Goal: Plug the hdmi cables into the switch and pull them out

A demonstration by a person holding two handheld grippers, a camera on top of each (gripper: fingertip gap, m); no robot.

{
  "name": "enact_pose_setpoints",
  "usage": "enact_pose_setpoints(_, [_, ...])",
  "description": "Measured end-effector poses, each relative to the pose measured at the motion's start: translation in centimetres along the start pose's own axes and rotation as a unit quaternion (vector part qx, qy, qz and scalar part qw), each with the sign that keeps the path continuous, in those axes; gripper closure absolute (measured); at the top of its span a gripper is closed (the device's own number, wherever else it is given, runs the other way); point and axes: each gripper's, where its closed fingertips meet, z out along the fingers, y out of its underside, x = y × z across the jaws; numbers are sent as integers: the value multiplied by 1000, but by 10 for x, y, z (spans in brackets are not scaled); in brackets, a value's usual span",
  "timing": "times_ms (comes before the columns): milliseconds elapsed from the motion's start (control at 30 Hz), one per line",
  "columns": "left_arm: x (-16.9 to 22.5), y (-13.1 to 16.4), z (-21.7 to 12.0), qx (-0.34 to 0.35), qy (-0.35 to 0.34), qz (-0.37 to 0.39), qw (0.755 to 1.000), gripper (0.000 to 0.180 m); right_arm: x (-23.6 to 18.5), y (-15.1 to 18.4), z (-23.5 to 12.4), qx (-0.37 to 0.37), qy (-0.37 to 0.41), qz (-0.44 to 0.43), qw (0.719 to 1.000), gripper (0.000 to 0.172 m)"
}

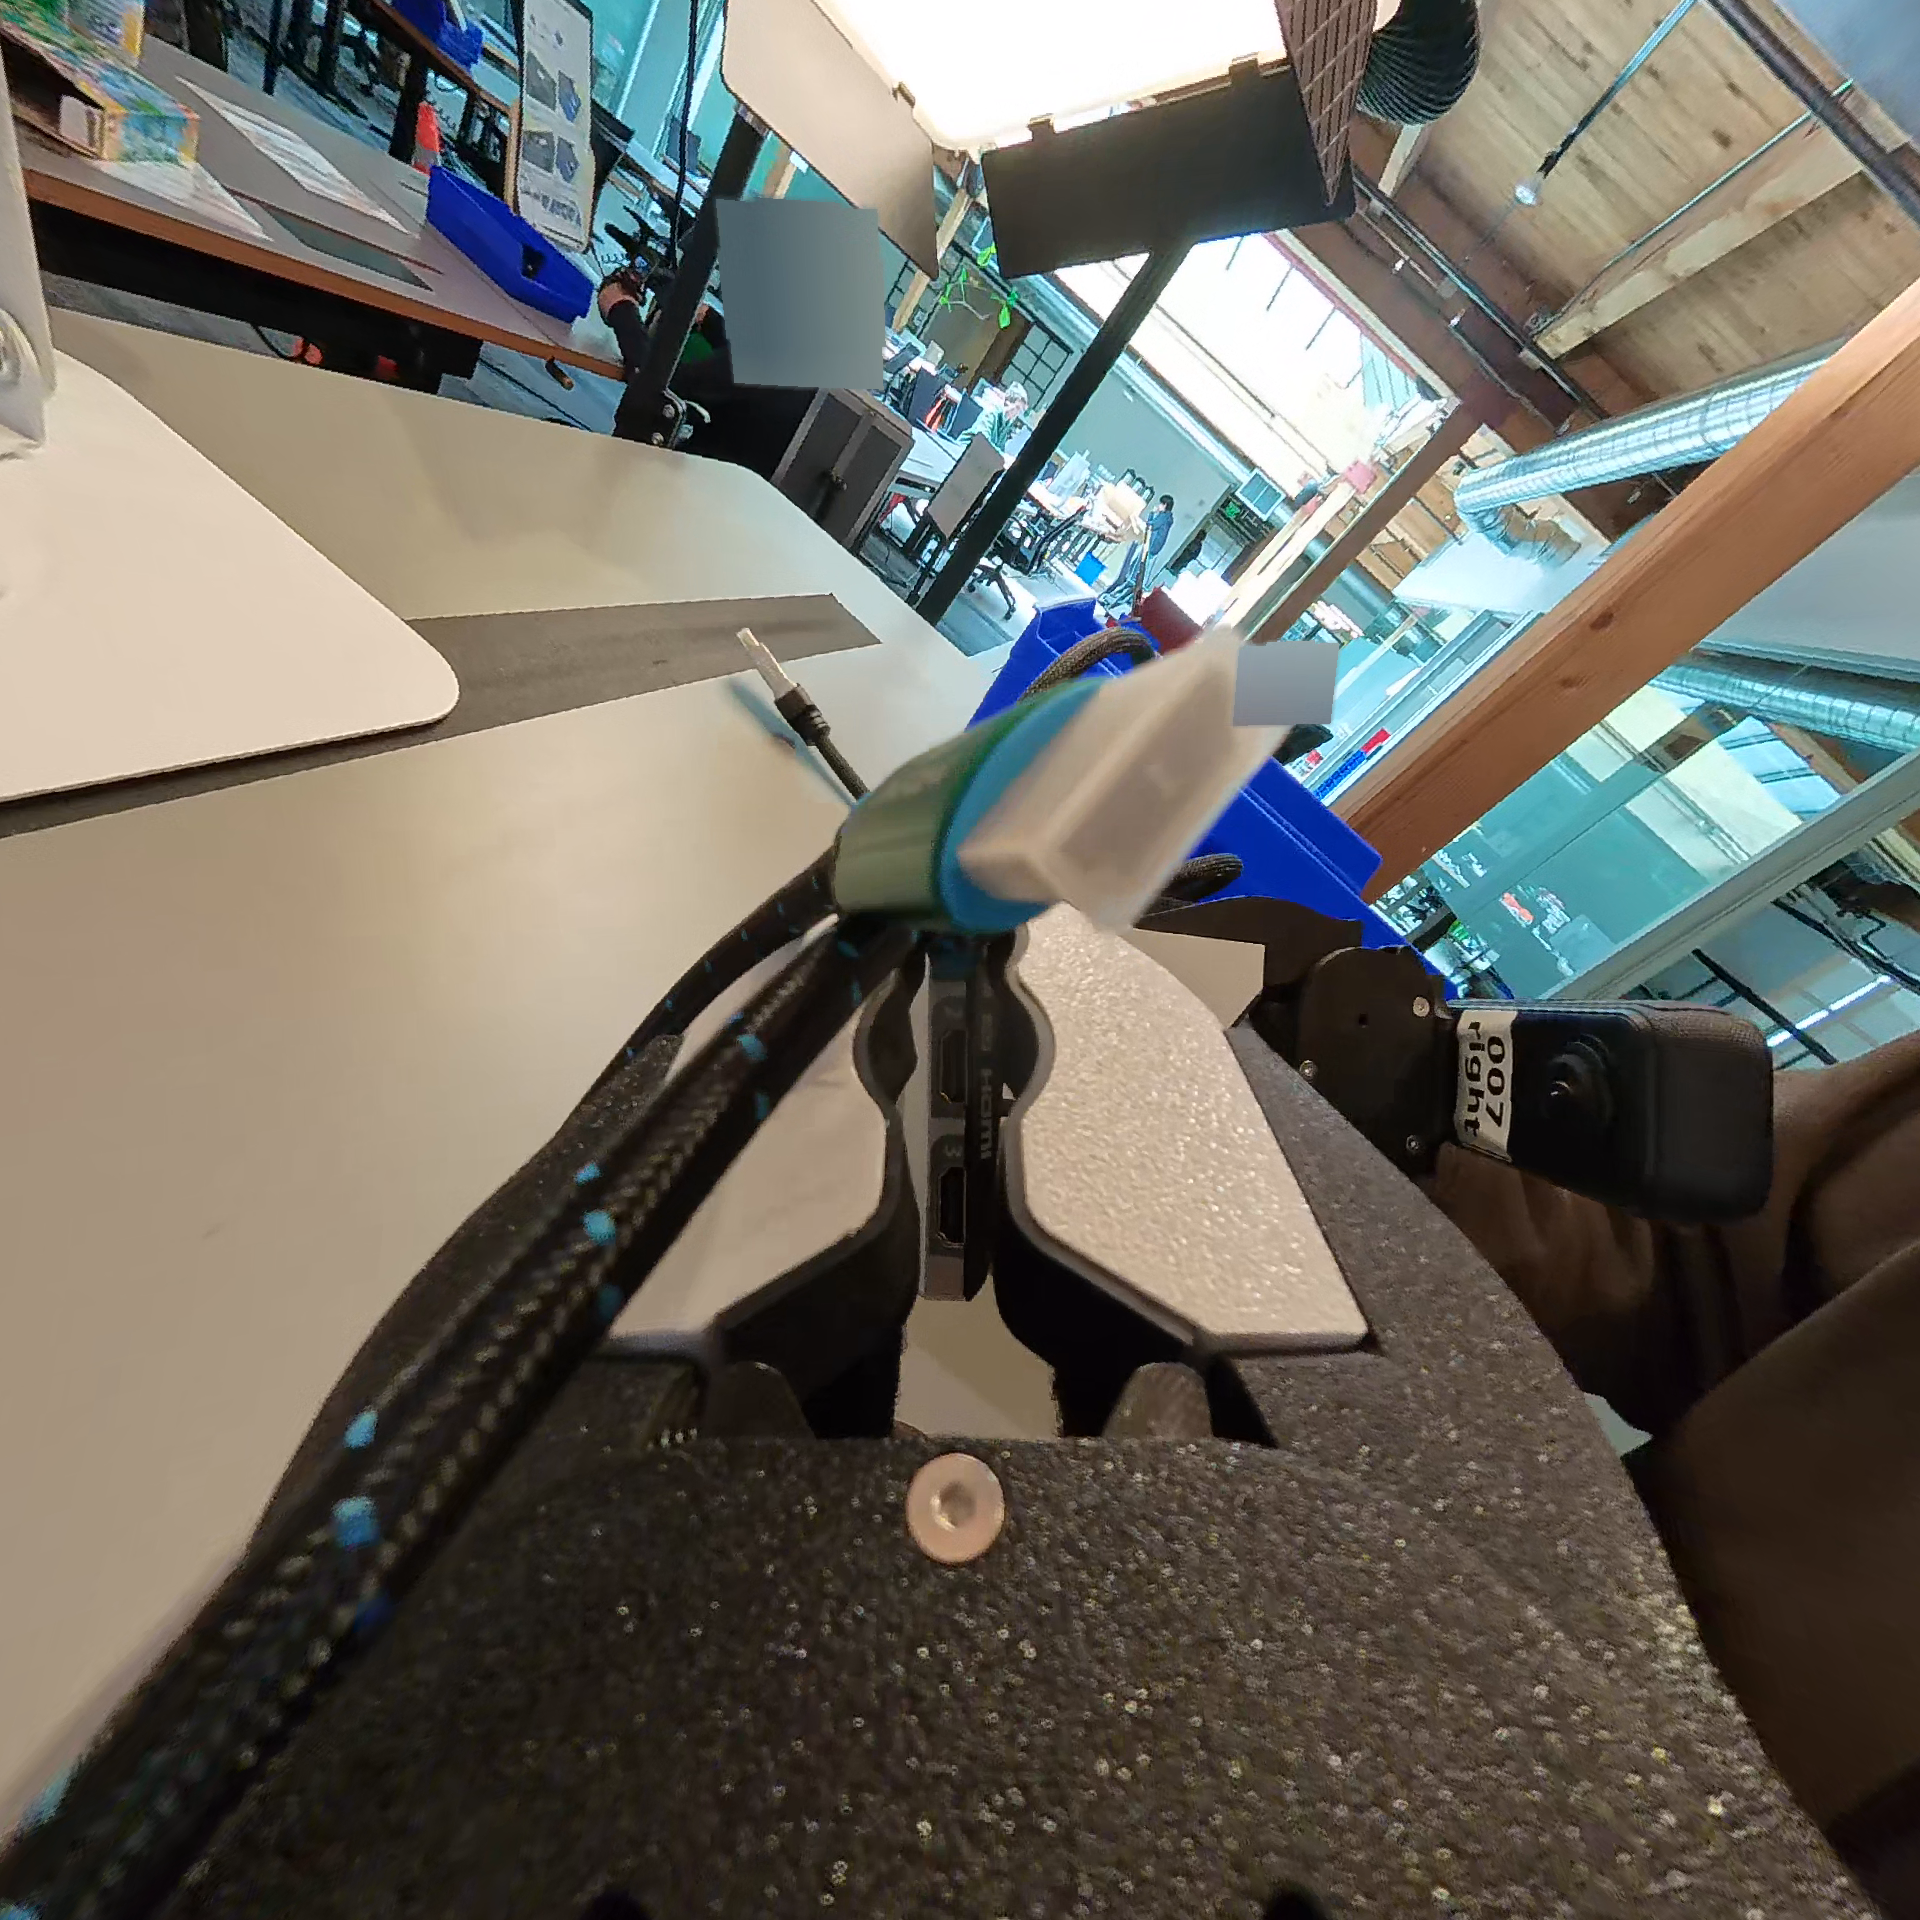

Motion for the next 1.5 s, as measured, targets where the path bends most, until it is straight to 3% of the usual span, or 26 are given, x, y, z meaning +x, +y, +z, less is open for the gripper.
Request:
enact_pose_setpoints(367, [-5,-3,3,29,7,-53,998,167,5,0,0,-7,-17,72,997,143])
enact_pose_setpoints(467, [-13,14,7,-26,-1,-86,996,145,13,6,0,-30,-11,103,994,144])
enact_pose_setpoints(633, [3,26,-2,-78,67,-94,990,143,20,17,0,-57,-27,167,984,145])
enact_pose_setpoints(767, [13,13,-23,-55,106,-69,990,145,16,24,-2,-93,-57,179,978,145])
enact_pose_setpoints(867, [15,-6,-37,-2,131,-85,988,147,2,26,-6,-121,-119,191,967,145])
enact_pose_setpoints(967, [27,-11,-45,8,168,-76,983,149,-22,23,-14,-132,-213,185,950,145])
enact_pose_setpoints(1133, [32,-14,-47,15,172,-53,984,149,-24,20,-18,-129,-213,129,960,144])
enact_pose_setpoints(1300, [28,-23,-52,36,165,-51,984,149,-29,20,-52,-152,-285,68,944,127])
enact_pose_setpoints(1500, [30,-22,-49,32,167,-49,984,149,-55,-30,-87,-31,-424,123,897,131])
